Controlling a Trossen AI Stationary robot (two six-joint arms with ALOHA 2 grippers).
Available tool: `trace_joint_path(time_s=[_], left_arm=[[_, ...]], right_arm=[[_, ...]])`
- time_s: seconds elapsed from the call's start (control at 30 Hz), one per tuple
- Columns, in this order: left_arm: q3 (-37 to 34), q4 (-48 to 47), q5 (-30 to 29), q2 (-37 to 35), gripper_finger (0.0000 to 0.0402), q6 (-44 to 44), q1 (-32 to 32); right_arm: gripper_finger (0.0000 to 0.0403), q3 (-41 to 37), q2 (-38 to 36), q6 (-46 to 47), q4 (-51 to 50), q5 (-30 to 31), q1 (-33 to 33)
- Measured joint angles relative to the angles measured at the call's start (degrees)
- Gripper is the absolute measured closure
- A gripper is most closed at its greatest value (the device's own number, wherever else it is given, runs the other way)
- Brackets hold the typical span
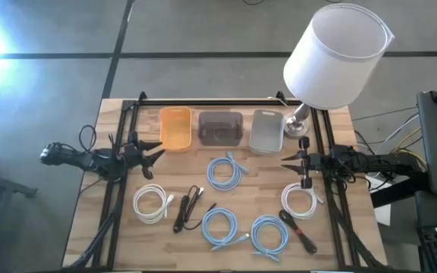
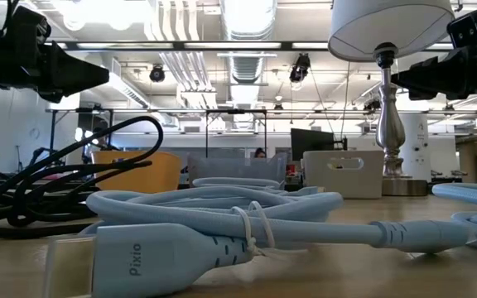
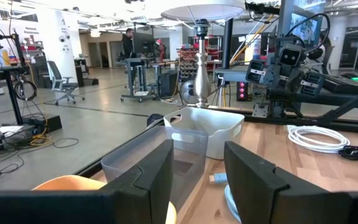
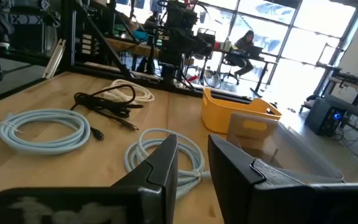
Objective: Pick & Place USB Port
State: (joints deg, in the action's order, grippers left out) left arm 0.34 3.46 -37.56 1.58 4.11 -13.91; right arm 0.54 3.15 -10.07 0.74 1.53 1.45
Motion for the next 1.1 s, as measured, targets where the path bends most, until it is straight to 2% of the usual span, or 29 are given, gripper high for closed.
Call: trace_joint_path(time_s=[0.33,0.83,1.1], left_arm=[[0.0,0.0,0.0,0.0,0.0254,0.0,0.0],[0.0,0.0,0.0,0.0,0.0254,0.0,0.0],[0.0,0.0,0.0,0.0,0.0254,0.0,0.0]], right_arm=[[0.0335,0.0,0.0,0.0,0.0,0.0,0.0],[0.0318,0.0,0.0,0.0,0.0,0.0,0.0],[0.0328,0.0,0.0,0.0,0.0,0.0,0.0]])
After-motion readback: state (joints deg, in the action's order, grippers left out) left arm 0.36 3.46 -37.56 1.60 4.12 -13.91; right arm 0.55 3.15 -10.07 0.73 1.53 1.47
